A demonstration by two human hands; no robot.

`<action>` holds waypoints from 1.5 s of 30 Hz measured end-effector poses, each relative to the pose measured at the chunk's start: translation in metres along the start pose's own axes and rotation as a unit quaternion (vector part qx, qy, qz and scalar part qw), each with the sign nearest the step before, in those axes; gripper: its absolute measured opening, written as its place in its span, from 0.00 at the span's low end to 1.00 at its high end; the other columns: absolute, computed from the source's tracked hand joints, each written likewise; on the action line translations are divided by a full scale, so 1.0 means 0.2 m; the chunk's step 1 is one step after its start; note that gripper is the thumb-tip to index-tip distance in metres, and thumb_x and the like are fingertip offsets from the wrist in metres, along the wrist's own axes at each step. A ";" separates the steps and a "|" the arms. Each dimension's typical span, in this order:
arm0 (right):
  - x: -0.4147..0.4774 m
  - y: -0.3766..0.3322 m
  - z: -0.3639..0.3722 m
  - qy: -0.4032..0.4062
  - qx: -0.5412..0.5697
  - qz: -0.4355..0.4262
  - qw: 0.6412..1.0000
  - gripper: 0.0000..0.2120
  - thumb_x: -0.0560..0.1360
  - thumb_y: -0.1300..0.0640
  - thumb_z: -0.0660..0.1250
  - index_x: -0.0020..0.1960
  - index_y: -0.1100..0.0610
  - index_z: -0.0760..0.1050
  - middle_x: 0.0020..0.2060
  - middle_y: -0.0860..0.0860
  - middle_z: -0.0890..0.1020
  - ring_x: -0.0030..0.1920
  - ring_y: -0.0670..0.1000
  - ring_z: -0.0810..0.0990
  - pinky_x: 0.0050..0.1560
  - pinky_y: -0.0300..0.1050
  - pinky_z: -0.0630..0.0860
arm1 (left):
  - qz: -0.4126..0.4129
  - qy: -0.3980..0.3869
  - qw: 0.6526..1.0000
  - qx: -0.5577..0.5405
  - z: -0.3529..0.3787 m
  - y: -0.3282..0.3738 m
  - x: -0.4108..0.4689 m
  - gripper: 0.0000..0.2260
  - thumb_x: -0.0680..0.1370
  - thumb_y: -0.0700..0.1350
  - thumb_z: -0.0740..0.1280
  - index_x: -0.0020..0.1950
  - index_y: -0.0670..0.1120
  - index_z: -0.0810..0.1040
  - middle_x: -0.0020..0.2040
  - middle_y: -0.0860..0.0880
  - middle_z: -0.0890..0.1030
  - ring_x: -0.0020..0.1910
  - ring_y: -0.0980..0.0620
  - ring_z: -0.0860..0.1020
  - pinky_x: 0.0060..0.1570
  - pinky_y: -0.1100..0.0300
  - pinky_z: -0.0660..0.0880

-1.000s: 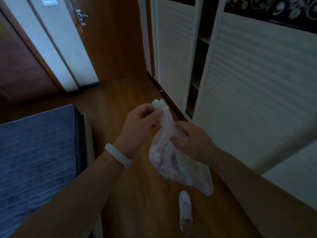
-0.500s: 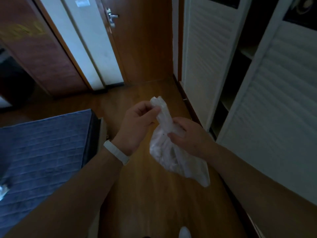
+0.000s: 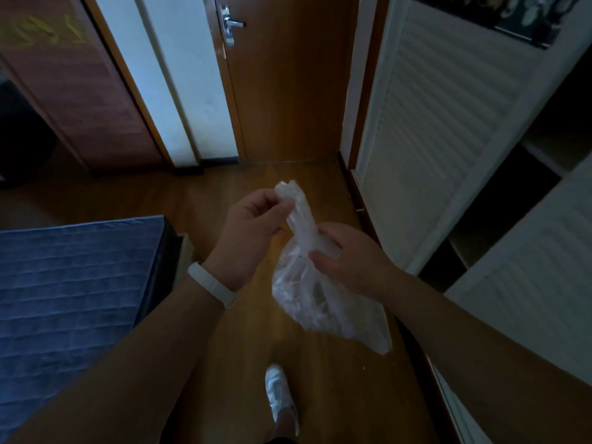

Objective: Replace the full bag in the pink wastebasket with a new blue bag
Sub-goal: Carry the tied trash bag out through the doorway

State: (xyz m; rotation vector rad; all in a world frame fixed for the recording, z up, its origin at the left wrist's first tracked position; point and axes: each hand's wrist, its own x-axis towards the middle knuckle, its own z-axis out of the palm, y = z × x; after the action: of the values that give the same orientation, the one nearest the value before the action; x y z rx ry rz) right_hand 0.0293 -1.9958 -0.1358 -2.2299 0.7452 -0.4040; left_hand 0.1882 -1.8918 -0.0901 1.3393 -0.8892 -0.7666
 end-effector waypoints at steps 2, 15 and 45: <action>0.24 0.01 0.01 -0.006 -0.018 0.002 1.000 0.21 0.75 0.45 0.66 0.66 0.49 0.70 0.56 0.42 0.76 0.54 0.42 0.76 0.56 0.47 0.77 | -0.005 0.004 1.000 -0.015 -0.10 -0.03 0.21 0.04 0.78 0.42 0.66 0.45 0.44 0.79 0.41 0.47 0.80 0.40 0.54 0.78 0.40 0.63 0.75; 1.42 -0.08 0.11 -0.011 -0.023 -0.012 1.000 0.22 0.75 0.44 0.66 0.67 0.48 0.70 0.58 0.42 0.76 0.57 0.43 0.76 0.58 0.50 0.77 | -0.004 0.017 0.999 -0.027 -0.67 0.00 1.17 0.05 0.79 0.41 0.64 0.47 0.44 0.80 0.44 0.46 0.81 0.42 0.53 0.79 0.40 0.65 0.76; 4.22 0.10 0.27 -0.116 -0.013 -0.122 0.986 0.22 0.75 0.40 0.64 0.66 0.47 0.70 0.56 0.43 0.77 0.54 0.43 0.76 0.55 0.45 0.75 | -0.027 0.194 0.980 0.019 -1.69 -0.23 3.44 0.06 0.79 0.42 0.65 0.50 0.41 0.80 0.46 0.37 0.80 0.44 0.47 0.79 0.46 0.57 0.78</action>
State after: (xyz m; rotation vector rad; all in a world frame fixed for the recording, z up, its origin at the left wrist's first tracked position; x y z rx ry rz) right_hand 0.7081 -2.4999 -0.1372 -2.3505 0.3579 -0.2454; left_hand 0.8127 -2.3373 -0.0743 1.4882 -0.5617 -0.5049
